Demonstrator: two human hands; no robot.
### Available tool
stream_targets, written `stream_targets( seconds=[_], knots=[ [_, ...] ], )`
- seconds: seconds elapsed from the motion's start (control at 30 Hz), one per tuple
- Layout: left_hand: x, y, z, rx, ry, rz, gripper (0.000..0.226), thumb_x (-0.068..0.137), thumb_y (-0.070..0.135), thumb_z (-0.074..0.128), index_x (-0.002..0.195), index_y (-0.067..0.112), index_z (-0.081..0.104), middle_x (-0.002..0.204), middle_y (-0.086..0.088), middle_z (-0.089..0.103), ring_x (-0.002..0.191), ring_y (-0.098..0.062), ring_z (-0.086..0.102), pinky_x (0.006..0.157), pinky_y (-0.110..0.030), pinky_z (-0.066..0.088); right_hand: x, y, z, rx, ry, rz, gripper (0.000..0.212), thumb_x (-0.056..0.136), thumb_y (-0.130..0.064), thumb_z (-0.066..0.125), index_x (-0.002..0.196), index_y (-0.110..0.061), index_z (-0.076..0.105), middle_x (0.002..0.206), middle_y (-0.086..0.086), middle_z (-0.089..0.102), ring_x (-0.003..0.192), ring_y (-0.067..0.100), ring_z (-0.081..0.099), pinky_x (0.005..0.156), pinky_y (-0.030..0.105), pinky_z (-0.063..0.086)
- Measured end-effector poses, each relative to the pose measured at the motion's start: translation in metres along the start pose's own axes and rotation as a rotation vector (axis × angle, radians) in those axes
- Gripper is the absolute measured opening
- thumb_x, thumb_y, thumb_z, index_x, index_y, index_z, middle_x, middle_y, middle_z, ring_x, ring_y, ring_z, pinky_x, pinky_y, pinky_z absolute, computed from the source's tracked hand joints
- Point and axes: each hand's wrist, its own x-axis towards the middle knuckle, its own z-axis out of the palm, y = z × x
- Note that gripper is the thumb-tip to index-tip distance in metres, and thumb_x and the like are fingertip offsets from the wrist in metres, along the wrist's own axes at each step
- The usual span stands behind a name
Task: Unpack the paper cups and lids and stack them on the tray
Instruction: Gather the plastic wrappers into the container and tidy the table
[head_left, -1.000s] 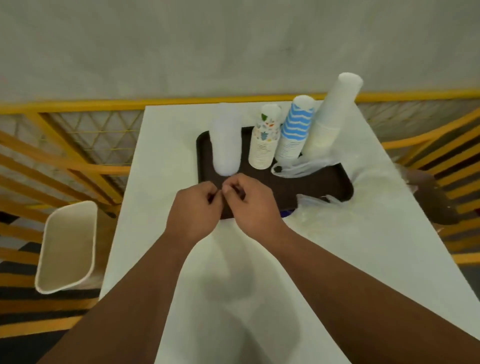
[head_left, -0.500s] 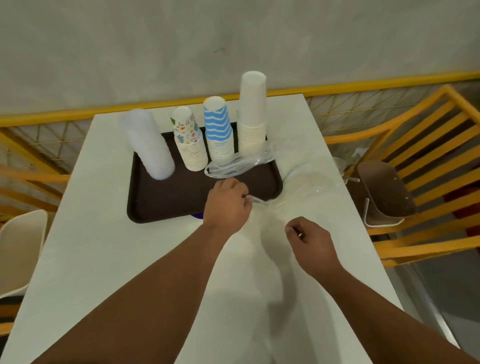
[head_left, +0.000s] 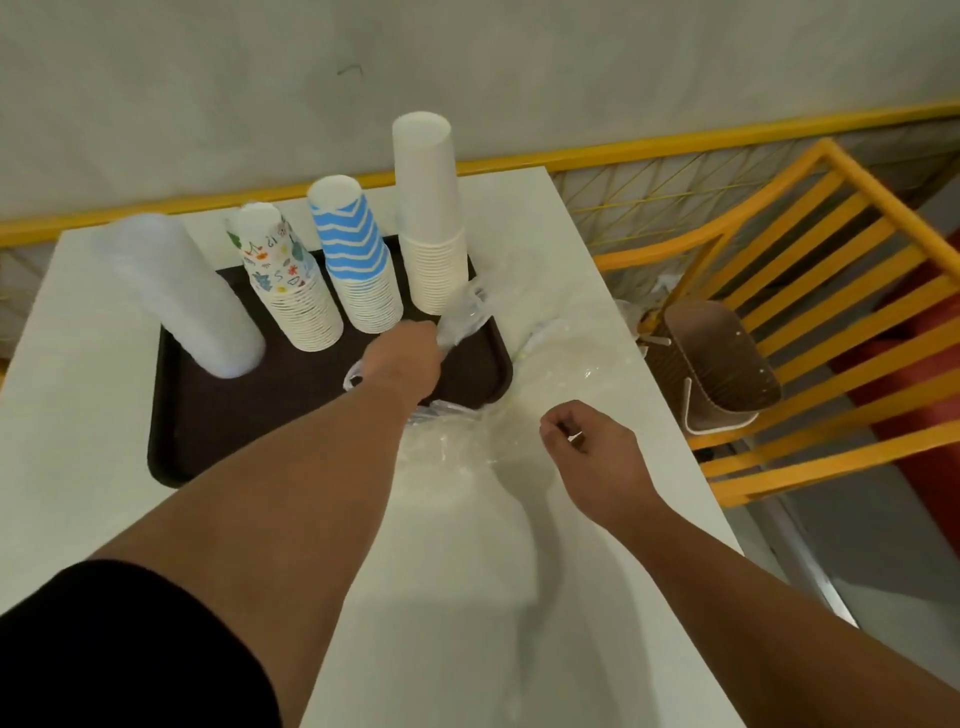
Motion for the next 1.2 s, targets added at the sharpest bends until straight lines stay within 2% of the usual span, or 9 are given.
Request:
stream_targets(
  seconds=[0.1,0.23,0.4,0.47,0.67,0.8,0.93,1.1,1.2],
  knots=[
    [-0.021,0.000,-0.020,-0.050,0.096,0.052,0.020,0.095,0.021,0.053,0.112,0.013,0.058,0.105,-0.009,0.060,0.096,-0.028,0.060,0.082,-0.041,0.051,0.007,-0.011,0.001,0.153,0.010,0.078,0.013,0.097,-0.030,0.054,0.099,-0.024,0.066,0.088,-0.005,0.065,0.075,0.012,0.061,0.073,0.024,0.051],
    [-0.087,-0.002,-0.059,-0.258,0.250,0.134,0.018,0.099,0.027,0.050,0.099,0.013,0.061,0.089,-0.004,0.060,0.081,-0.021,0.055,0.072,-0.036,0.045,0.023,-0.055,0.001,0.842,-0.105,0.328,0.028,0.097,-0.042,0.054,0.106,-0.018,0.063,0.109,0.006,0.068,0.095,0.020,0.066,0.083,0.034,0.054],
    [-0.171,-0.021,-0.081,-0.487,0.038,0.196,0.009,0.095,0.026,0.059,0.089,0.020,0.061,0.078,0.008,0.059,0.076,-0.017,0.057,0.069,-0.025,0.044,0.016,-0.115,0.002,1.147,-0.153,0.075,0.019,0.097,-0.020,0.056,0.113,-0.013,0.064,0.101,0.006,0.073,0.094,0.021,0.070,0.081,0.036,0.058],
    [-0.187,-0.039,-0.083,-0.557,0.000,0.186,0.005,0.093,0.030,0.063,0.094,0.025,0.063,0.085,0.012,0.060,0.080,-0.014,0.058,0.074,-0.023,0.046,0.005,-0.128,0.008,0.976,-0.059,-0.027,0.016,0.092,-0.013,0.064,0.107,-0.011,0.066,0.095,0.007,0.073,0.090,0.023,0.071,0.080,0.039,0.058],
    [-0.216,-0.078,-0.143,-1.046,0.378,0.127,0.067,0.085,0.041,0.071,0.142,0.036,0.036,0.127,0.018,0.053,0.091,-0.021,0.065,0.083,-0.037,0.055,-0.054,-0.164,0.045,0.379,0.011,-0.275,0.031,0.078,-0.030,0.077,0.106,-0.018,0.070,0.097,-0.007,0.072,0.091,0.013,0.068,0.084,0.033,0.055],
    [-0.223,-0.117,-0.147,-0.971,0.298,0.219,0.023,0.090,0.018,0.067,0.102,0.037,0.061,0.094,0.007,0.061,0.068,-0.019,0.064,0.071,-0.037,0.058,-0.083,-0.164,0.055,0.075,0.021,-0.415,0.019,0.078,-0.018,0.075,0.094,-0.021,0.066,0.082,-0.011,0.063,0.071,-0.001,0.055,0.063,0.009,0.041],
    [-0.244,-0.150,-0.102,-1.021,0.178,0.115,0.019,0.092,0.008,0.063,0.084,0.025,0.059,0.082,0.001,0.065,0.075,-0.019,0.069,0.076,-0.036,0.058,-0.107,-0.134,0.060,-0.253,0.057,-0.561,0.022,0.072,-0.007,0.070,0.093,-0.014,0.068,0.084,0.000,0.066,0.078,0.016,0.062,0.068,0.027,0.045],
    [-0.283,-0.153,-0.041,-0.558,0.562,0.373,0.042,0.077,0.020,0.071,0.117,0.011,0.060,0.115,-0.005,0.058,0.111,-0.017,0.055,0.100,-0.026,0.044,-0.118,-0.105,0.089,-0.628,0.160,-0.834,0.023,0.073,-0.008,0.070,0.095,-0.014,0.072,0.088,0.007,0.069,0.076,0.031,0.063,0.072,0.036,0.049],
    [-0.290,-0.138,0.003,-0.142,0.471,0.463,0.041,0.076,0.019,0.078,0.115,0.014,0.068,0.112,-0.008,0.067,0.106,-0.026,0.062,0.093,-0.039,0.049,-0.120,-0.083,0.104,-0.749,0.009,-0.841,0.036,0.069,-0.014,0.086,0.103,-0.017,0.074,0.094,0.006,0.070,0.079,0.026,0.064,0.075,0.036,0.053]
  ],
)
